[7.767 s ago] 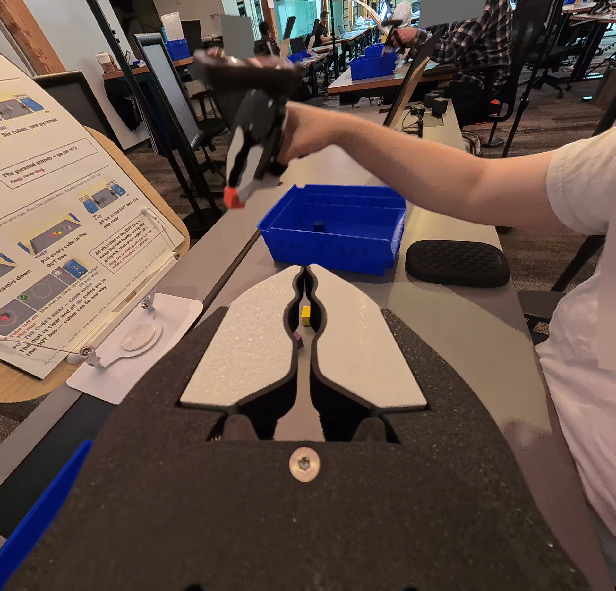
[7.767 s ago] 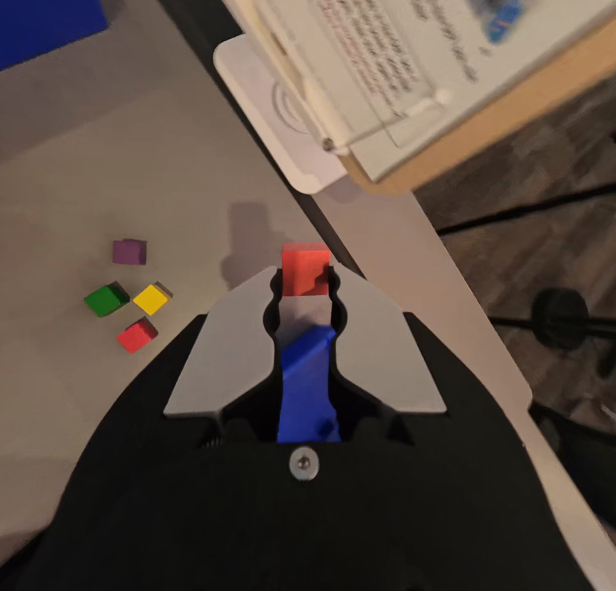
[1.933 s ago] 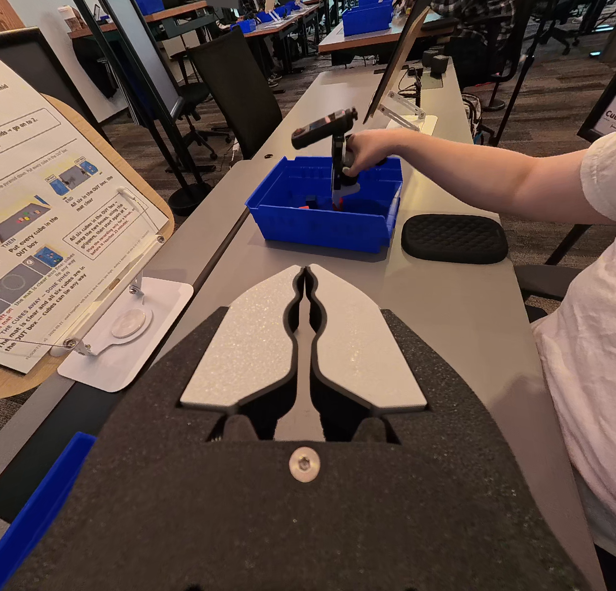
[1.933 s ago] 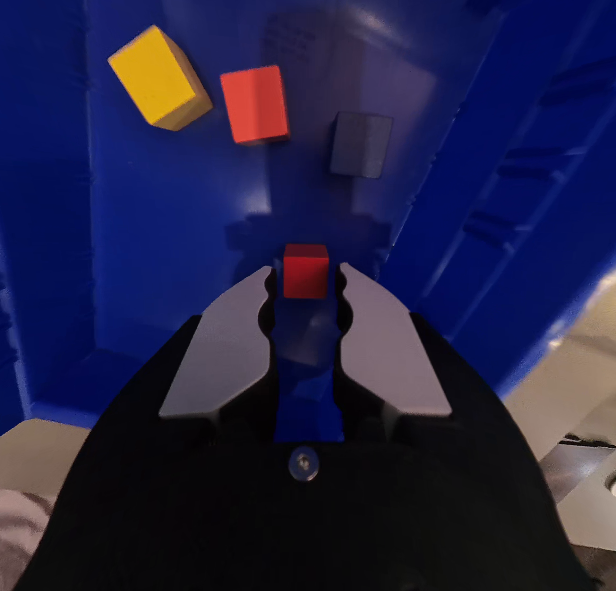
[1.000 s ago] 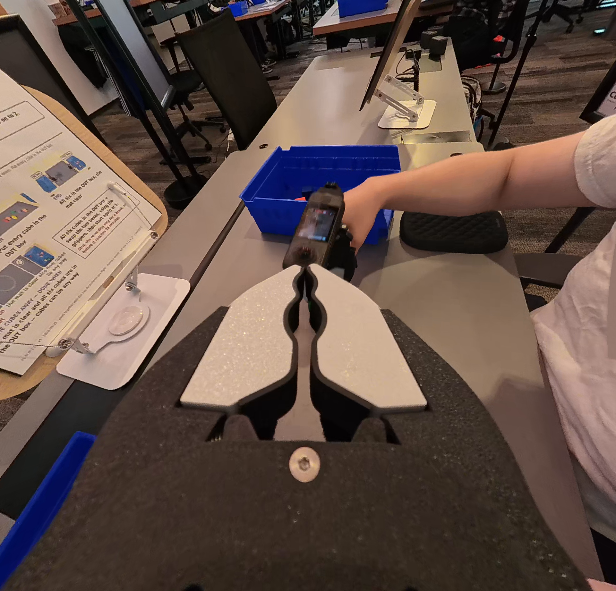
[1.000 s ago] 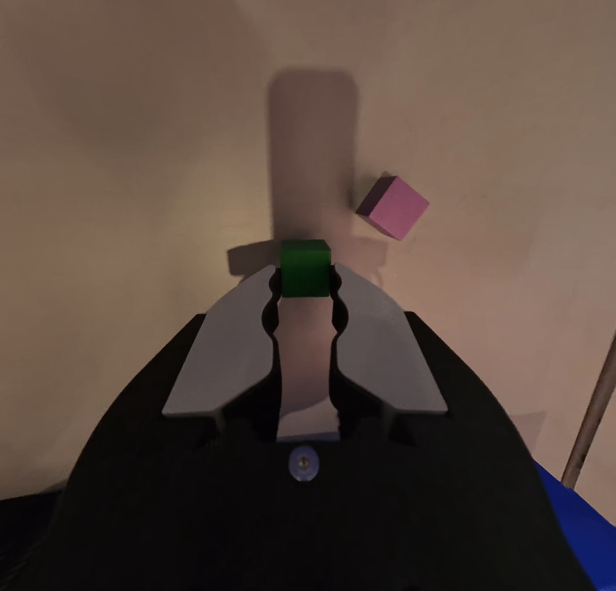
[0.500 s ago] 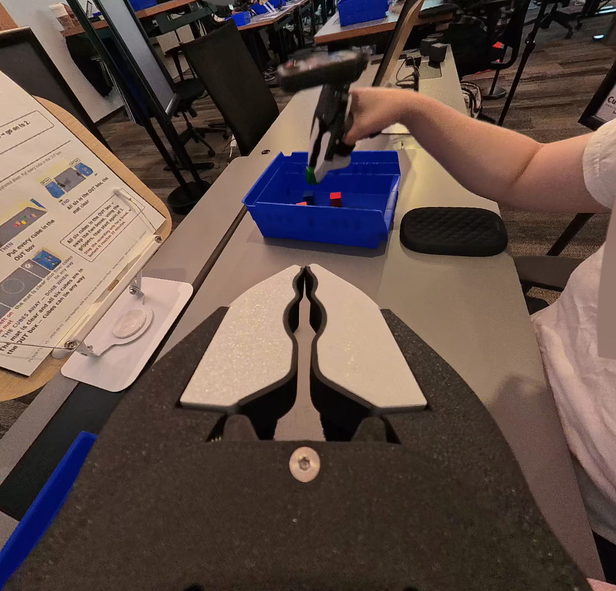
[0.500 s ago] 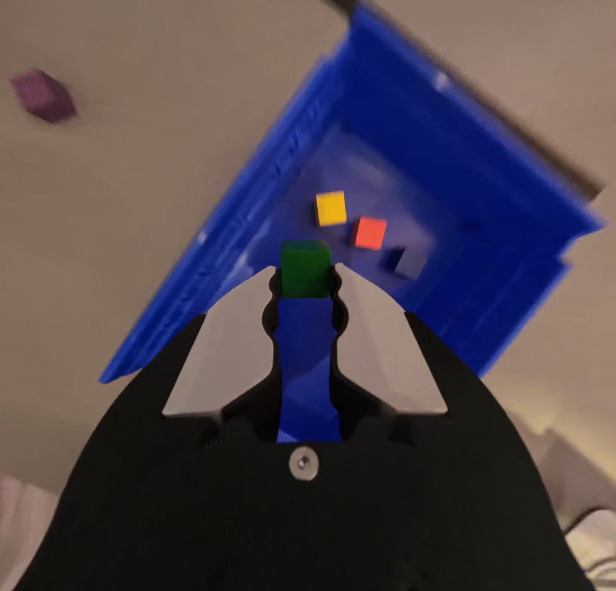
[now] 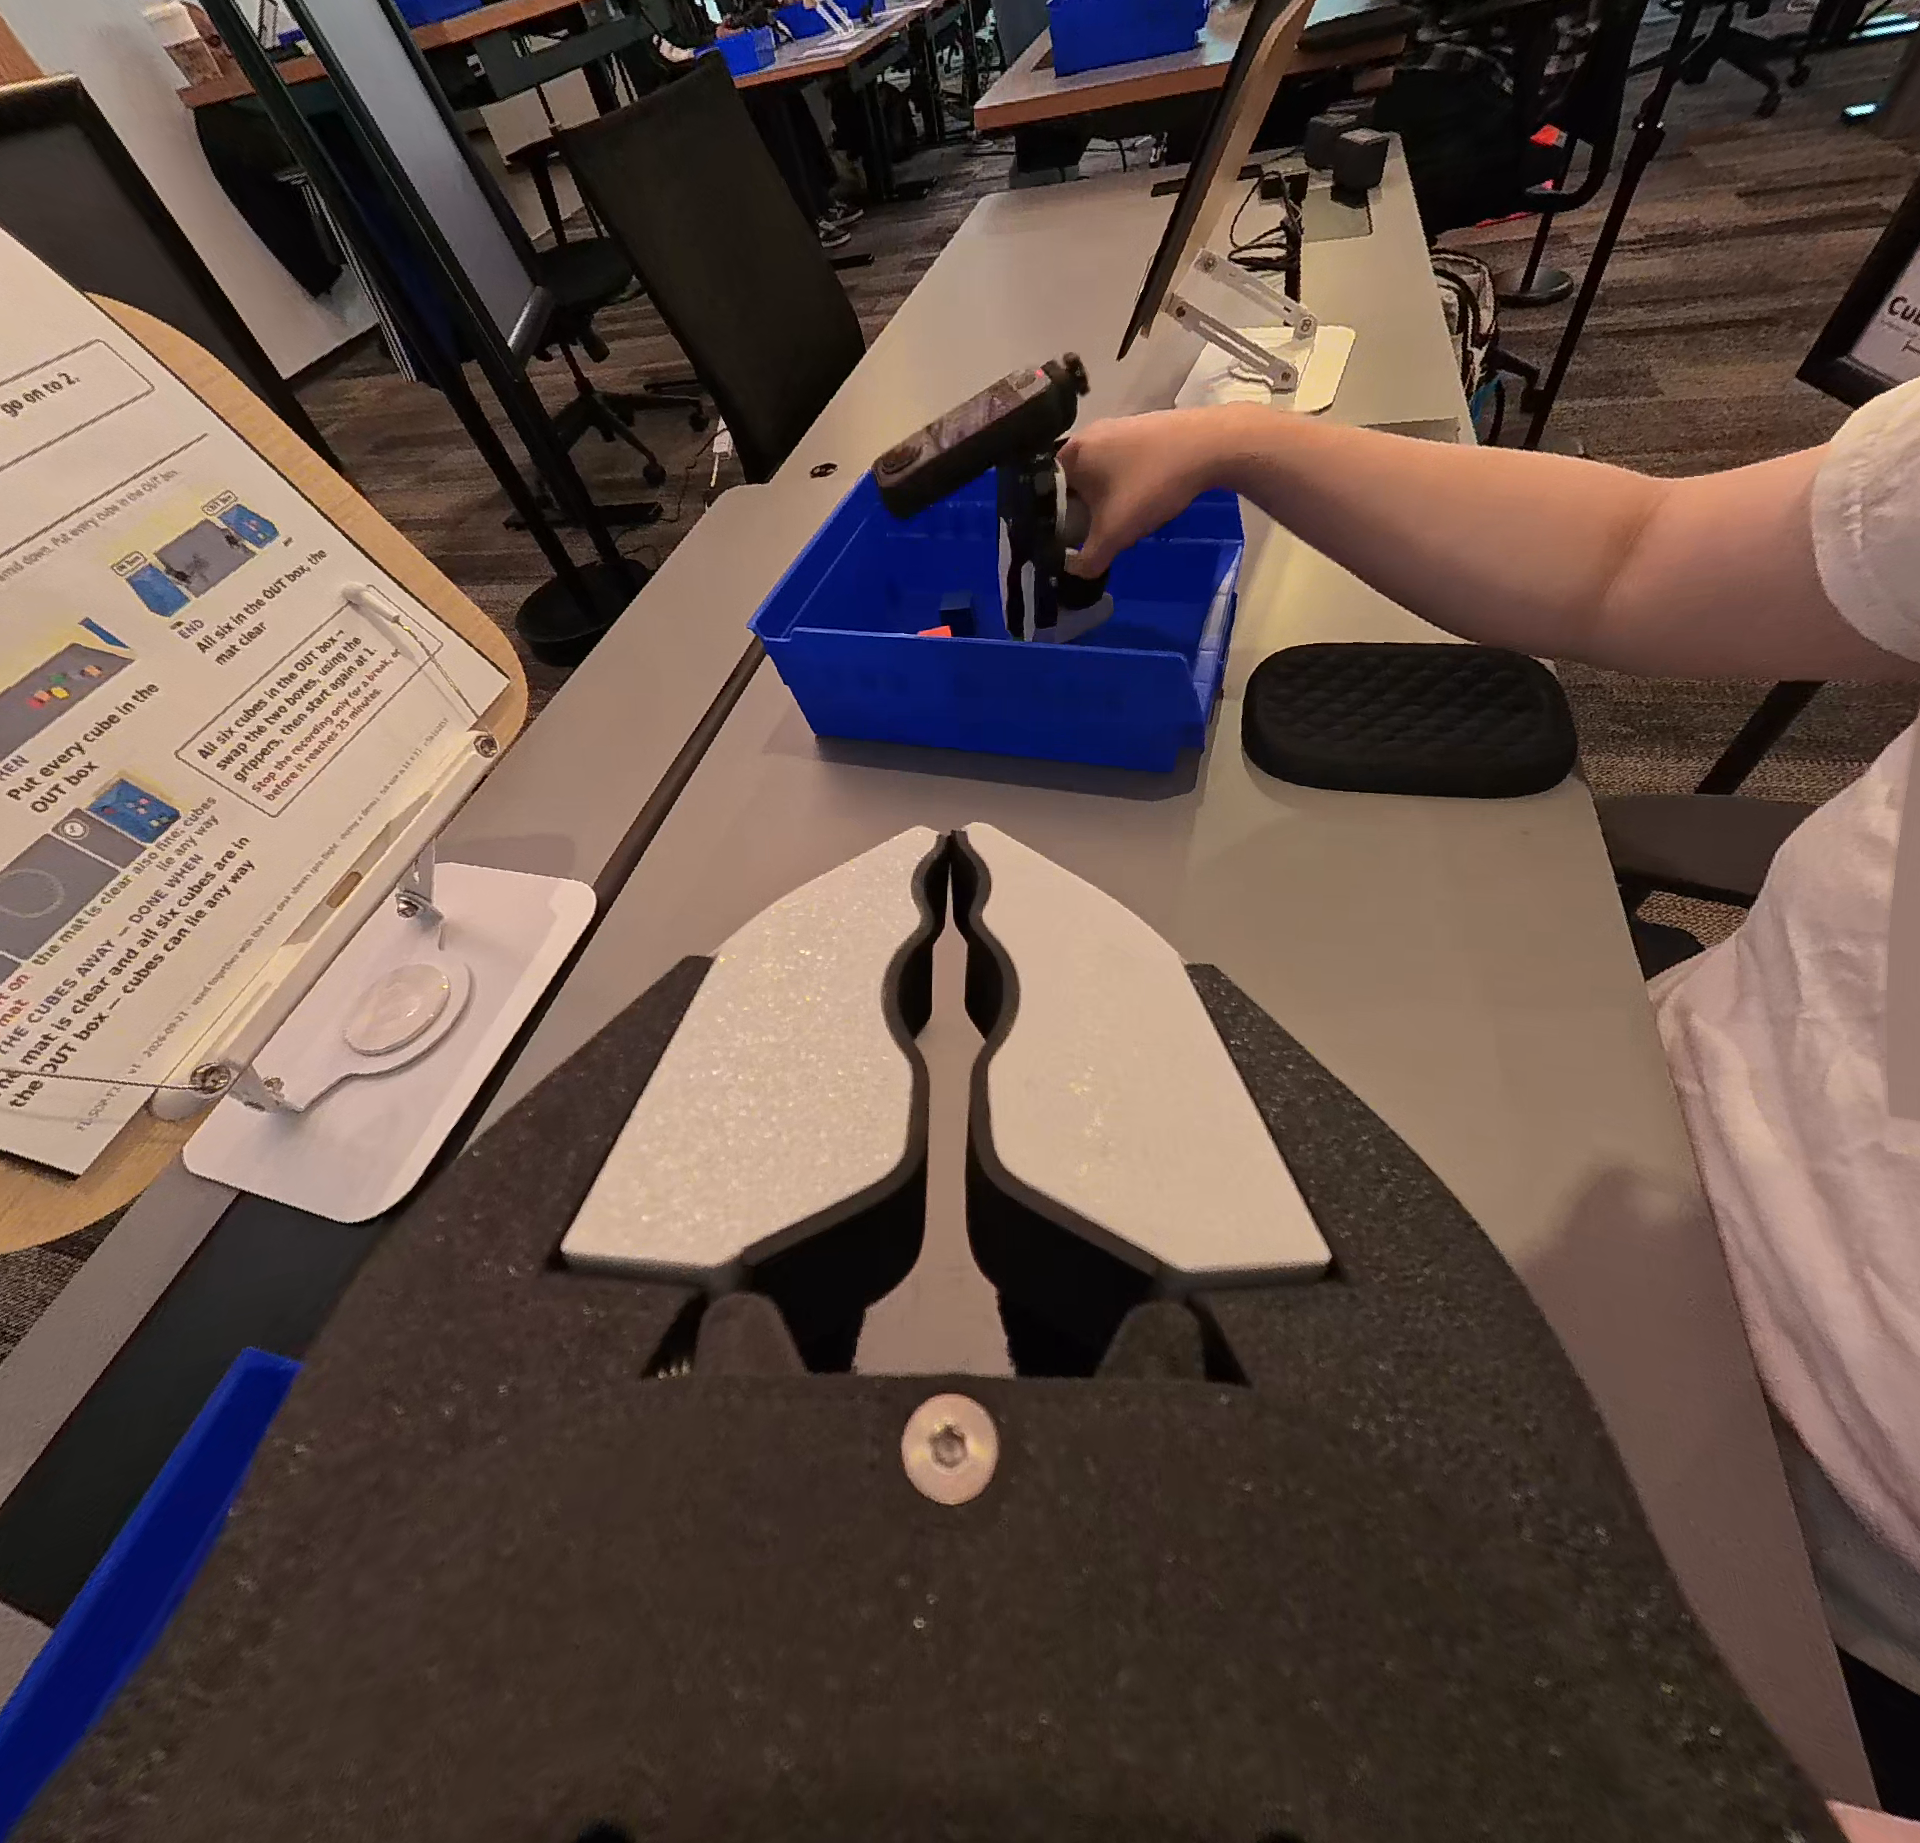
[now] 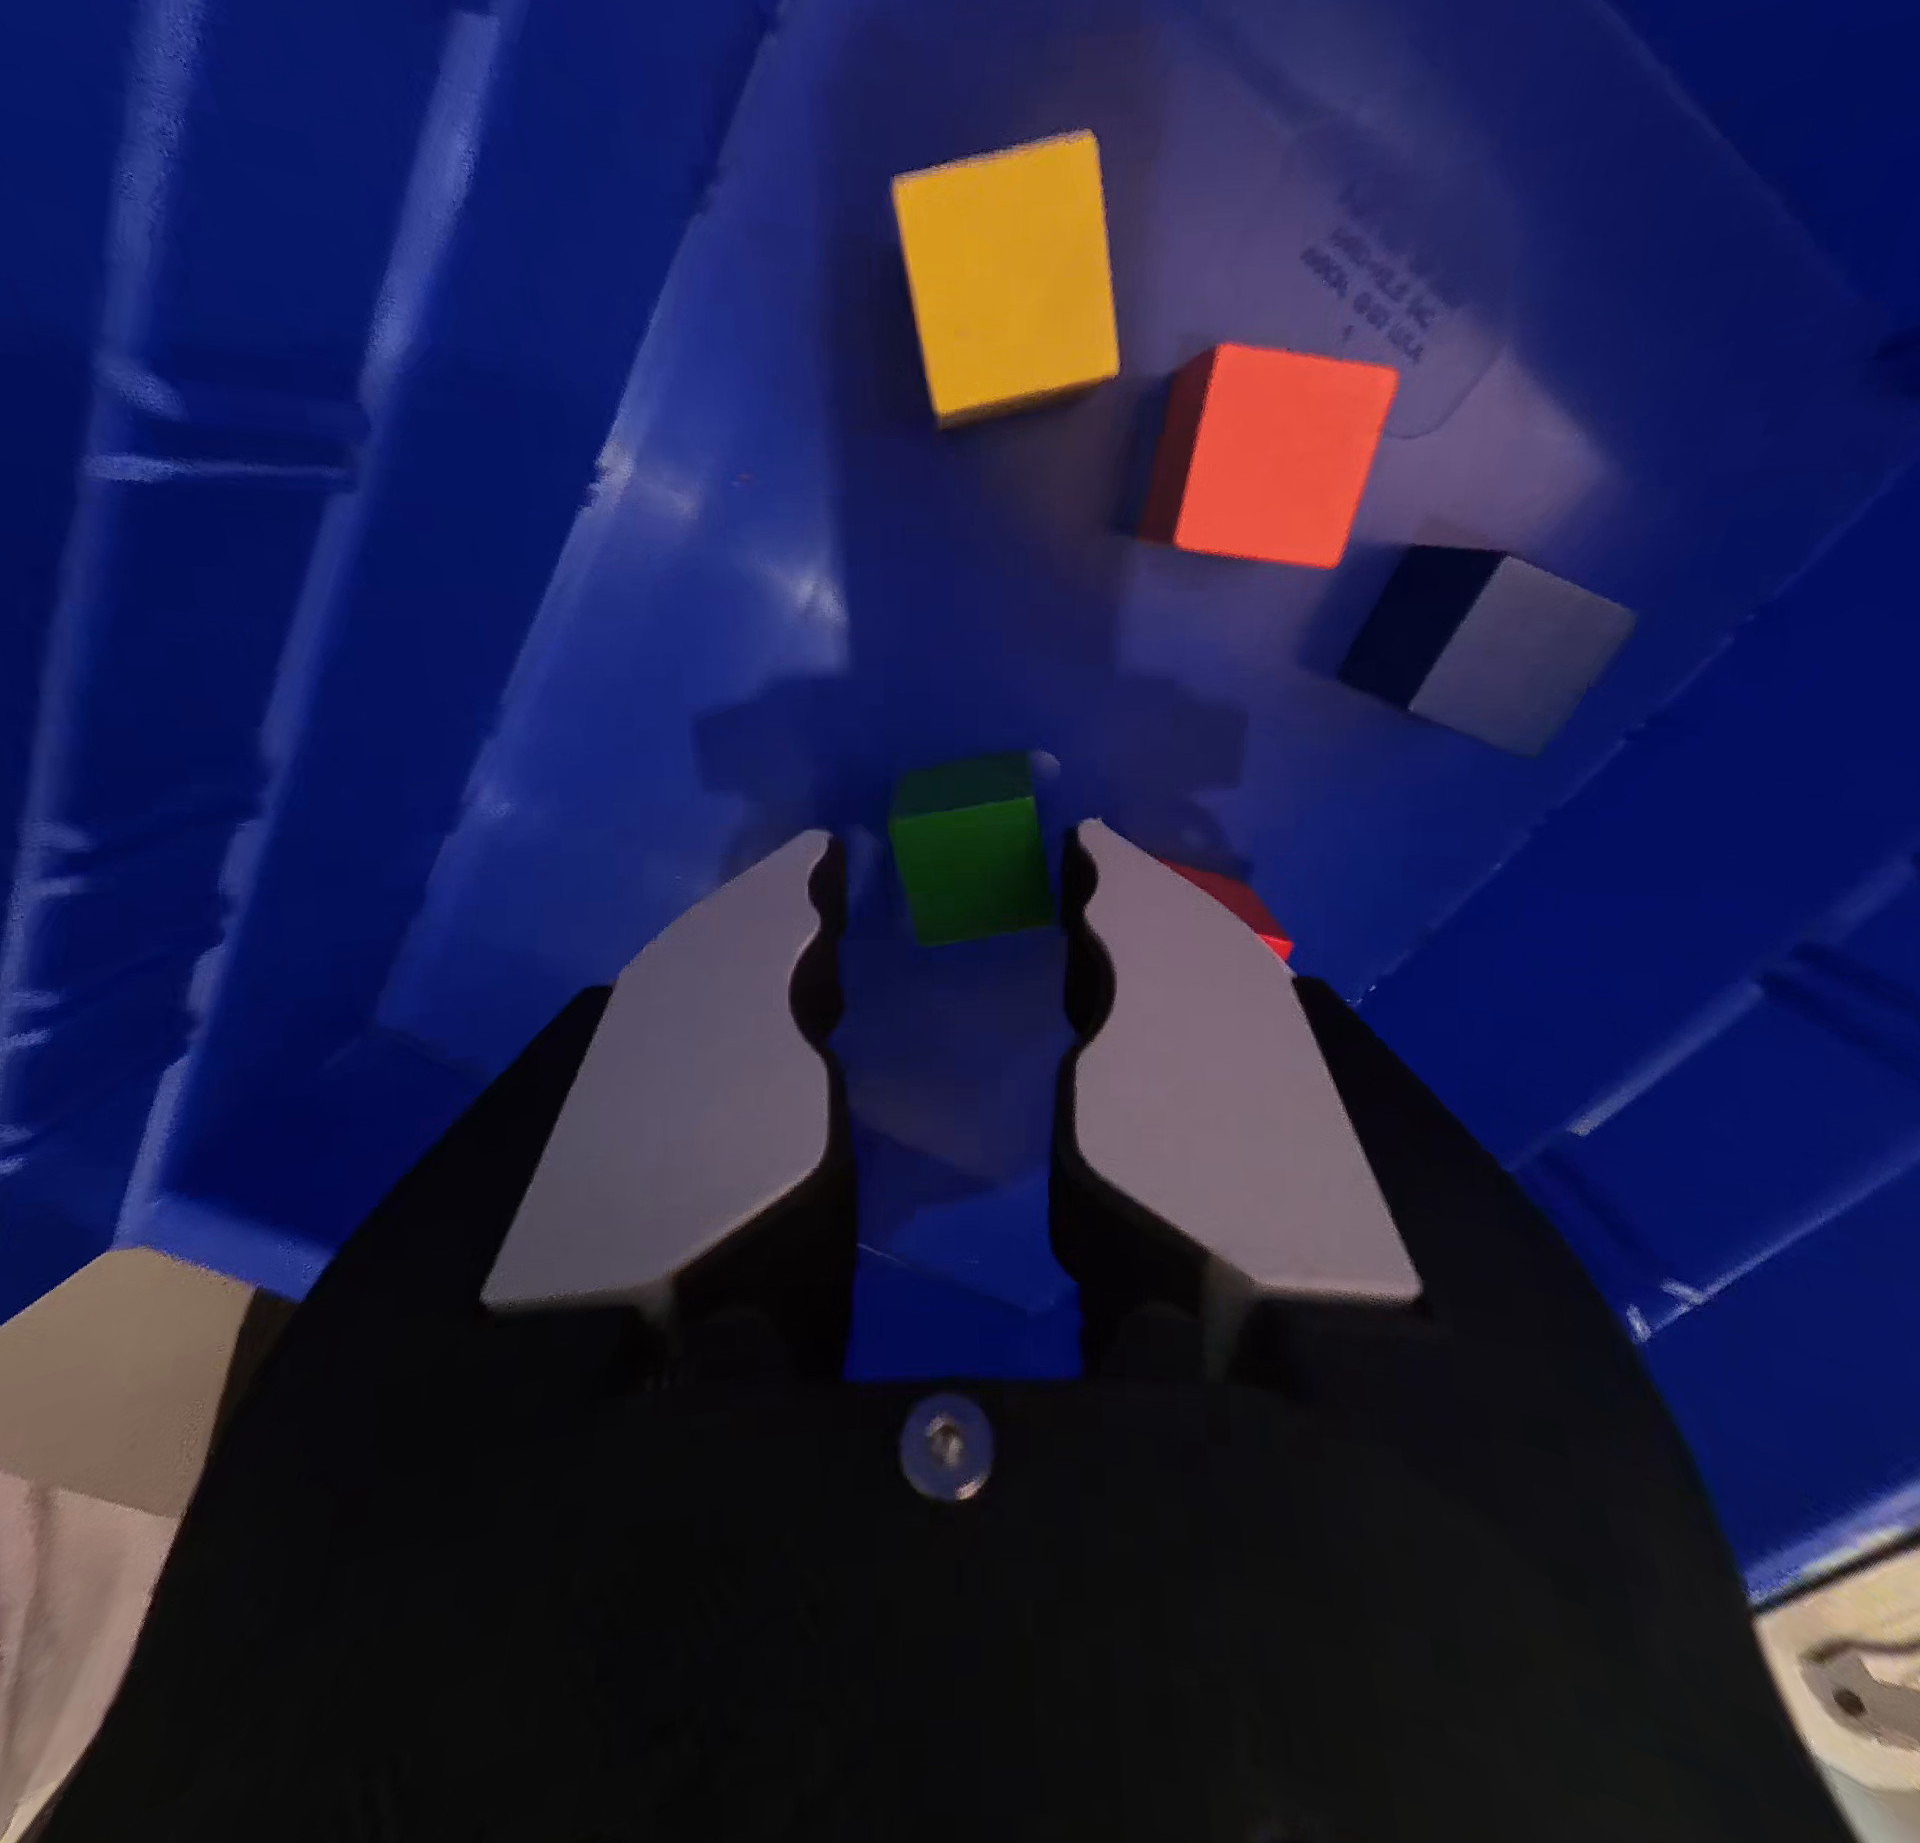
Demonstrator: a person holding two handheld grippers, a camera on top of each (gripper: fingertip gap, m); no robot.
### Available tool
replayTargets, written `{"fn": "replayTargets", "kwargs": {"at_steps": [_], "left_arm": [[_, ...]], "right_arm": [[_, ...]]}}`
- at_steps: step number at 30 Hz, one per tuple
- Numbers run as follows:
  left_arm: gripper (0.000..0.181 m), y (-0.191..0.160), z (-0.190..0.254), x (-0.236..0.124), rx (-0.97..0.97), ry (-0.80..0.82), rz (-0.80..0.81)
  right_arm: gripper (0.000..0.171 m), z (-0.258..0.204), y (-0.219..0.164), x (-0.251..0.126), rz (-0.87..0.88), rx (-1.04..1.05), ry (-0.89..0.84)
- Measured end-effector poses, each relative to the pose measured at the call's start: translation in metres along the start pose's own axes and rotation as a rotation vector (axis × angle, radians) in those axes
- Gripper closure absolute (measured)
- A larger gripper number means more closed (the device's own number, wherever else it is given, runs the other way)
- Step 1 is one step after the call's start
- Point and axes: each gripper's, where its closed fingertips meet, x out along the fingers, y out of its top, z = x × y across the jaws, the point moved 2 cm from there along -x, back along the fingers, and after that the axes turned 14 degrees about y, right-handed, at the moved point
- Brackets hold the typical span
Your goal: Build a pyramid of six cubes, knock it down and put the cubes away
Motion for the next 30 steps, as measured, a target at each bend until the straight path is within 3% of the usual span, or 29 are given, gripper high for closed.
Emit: {"fn": "replayTargets", "kwargs": {"at_steps": [5, 9, 13, 17, 21, 25, 27, 30], "left_arm": [[0.181, 0.0, -0.002, 0.0, -0.007, 0.004, 0.006], [0.181, -0.002, -0.003, 0.003, -0.009, 0.001, -0.007], [0.181, -0.003, 0.0, 0.005, -0.001, -0.004, -0.017], [0.181, -0.002, 0.003, 0.004, 0.011, -0.006, -0.017], [0.181, 0.0, 0.004, 0.001, 0.011, -0.007, -0.005], [0.181, 0.001, 0.004, 0.001, 0.013, -0.013, 0.0], [0.181, 0.001, 0.004, 0.001, 0.014, -0.014, 0.0], [0.181, 0.001, 0.004, 0.0, 0.013, -0.014, 0.001]], "right_arm": [[0.128, -0.034, 0.041, -0.068, 0.238, -0.152, -0.168], [0.13, -0.134, 0.096, -0.108, 0.465, -0.497, -0.098], [0.131, -0.216, 0.128, -0.063, 0.375, -0.703, 0.095], [0.135, -0.233, 0.152, 0.01, 0.249, -0.538, 0.14], [0.131, -0.233, 0.161, 0.054, 0.172, -0.469, 0.141], [0.127, -0.221, 0.161, 0.08, 0.096, -0.465, 0.083], [0.142, -0.226, 0.155, 0.089, 0.045, -0.502, 0.125], [0.142, -0.249, 0.156, 0.058, 0.17, -0.576, 0.192]]}}
